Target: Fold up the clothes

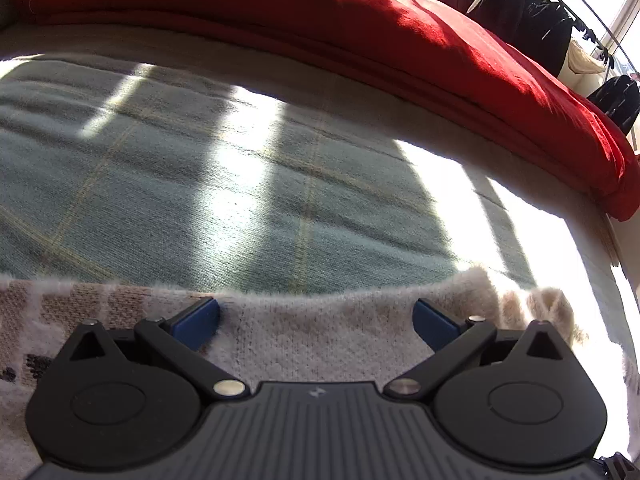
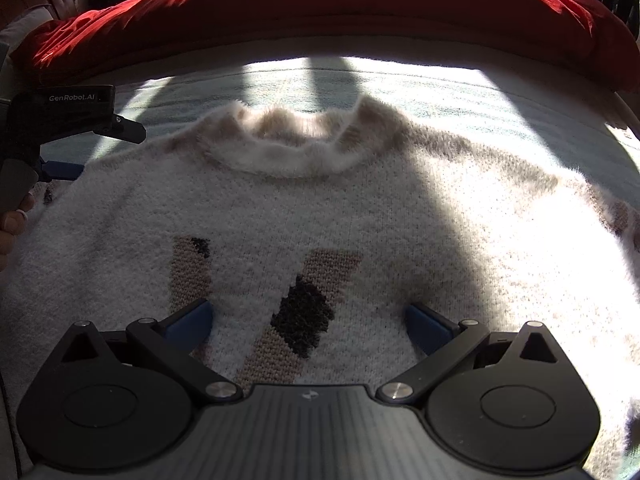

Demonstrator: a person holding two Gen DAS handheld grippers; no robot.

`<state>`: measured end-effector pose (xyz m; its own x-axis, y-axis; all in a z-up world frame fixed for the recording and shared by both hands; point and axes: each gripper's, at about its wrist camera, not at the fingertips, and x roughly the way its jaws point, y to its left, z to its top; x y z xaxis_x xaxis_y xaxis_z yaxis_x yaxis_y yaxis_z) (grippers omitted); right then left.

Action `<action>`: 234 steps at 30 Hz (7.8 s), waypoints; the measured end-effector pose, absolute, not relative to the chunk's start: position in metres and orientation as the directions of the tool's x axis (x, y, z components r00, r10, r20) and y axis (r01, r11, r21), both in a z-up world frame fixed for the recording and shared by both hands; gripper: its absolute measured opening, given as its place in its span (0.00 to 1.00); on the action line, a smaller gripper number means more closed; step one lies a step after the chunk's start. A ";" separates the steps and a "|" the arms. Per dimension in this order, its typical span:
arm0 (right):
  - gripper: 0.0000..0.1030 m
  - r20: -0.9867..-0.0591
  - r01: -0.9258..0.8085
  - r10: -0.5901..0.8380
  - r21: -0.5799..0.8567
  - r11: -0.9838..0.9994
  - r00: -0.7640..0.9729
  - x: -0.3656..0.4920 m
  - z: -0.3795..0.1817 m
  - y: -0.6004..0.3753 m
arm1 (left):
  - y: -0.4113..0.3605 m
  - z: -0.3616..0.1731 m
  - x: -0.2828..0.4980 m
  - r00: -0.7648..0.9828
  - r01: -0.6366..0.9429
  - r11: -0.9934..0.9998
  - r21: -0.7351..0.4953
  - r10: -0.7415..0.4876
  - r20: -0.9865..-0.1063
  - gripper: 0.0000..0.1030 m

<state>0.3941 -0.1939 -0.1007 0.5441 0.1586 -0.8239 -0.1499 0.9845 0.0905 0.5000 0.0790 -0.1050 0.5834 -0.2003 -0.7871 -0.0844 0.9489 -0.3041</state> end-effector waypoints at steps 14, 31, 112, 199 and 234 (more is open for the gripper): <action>1.00 -0.827 -0.151 0.159 0.091 0.984 0.540 0.395 -0.100 -0.193 | 0.093 -0.089 0.482 0.594 -0.073 0.939 -0.337 -0.230 -0.771 0.99; 1.00 -0.837 -0.139 0.141 0.079 0.987 0.528 0.397 -0.098 -0.190 | 0.137 -0.064 0.468 0.529 -0.068 0.943 -0.327 -0.243 -0.813 0.98; 1.00 -0.801 -0.230 0.587 0.553 0.801 0.119 0.370 -0.073 -0.062 | 0.399 -0.153 0.306 0.796 -0.568 0.328 -0.755 -0.015 -0.605 0.34; 1.00 -0.789 -0.075 0.330 0.343 0.937 0.519 0.337 -0.027 -0.303 | -0.024 0.010 0.424 0.738 0.114 0.833 -0.541 -0.436 -0.516 0.07; 1.00 -0.818 0.018 0.315 0.368 0.929 0.482 0.341 -0.068 -0.333 | -0.138 -0.081 0.434 0.538 0.313 0.900 -0.305 -0.432 -0.724 0.17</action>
<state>0.3406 -0.3333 -0.0679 0.4817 0.3147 -0.8179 0.0184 0.9295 0.3684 0.4341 -0.1376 -0.0809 0.5378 -0.4321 -0.7239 0.3129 0.8996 -0.3045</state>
